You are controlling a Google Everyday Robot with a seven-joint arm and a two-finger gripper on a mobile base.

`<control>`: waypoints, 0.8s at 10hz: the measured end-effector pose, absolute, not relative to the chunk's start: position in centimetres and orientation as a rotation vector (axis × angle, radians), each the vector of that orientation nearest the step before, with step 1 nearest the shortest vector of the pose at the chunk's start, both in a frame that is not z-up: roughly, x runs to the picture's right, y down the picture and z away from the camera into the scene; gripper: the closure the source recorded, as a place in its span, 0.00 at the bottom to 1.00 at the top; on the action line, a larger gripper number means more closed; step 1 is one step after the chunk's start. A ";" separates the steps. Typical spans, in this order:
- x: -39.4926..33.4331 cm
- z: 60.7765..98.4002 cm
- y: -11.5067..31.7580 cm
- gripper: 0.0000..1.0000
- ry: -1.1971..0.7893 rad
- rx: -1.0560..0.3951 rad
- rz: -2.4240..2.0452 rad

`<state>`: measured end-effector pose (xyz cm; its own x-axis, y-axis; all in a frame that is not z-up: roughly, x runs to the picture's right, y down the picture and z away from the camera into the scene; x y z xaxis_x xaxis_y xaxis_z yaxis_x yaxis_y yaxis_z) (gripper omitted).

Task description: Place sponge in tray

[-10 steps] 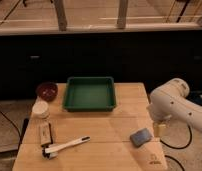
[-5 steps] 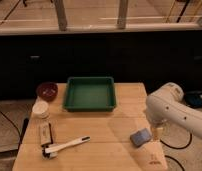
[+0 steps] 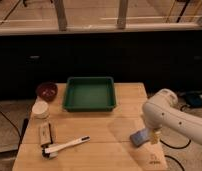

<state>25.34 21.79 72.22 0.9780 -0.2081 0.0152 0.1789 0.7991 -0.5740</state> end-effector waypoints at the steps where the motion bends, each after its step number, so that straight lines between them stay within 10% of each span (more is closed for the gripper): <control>1: 25.3 72.5 22.3 0.20 0.048 -0.612 -0.215; 8: 23.8 74.2 25.1 0.20 0.008 -0.634 -0.302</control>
<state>23.75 25.13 74.21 0.9562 -0.2803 0.0843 0.2753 0.7637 -0.5839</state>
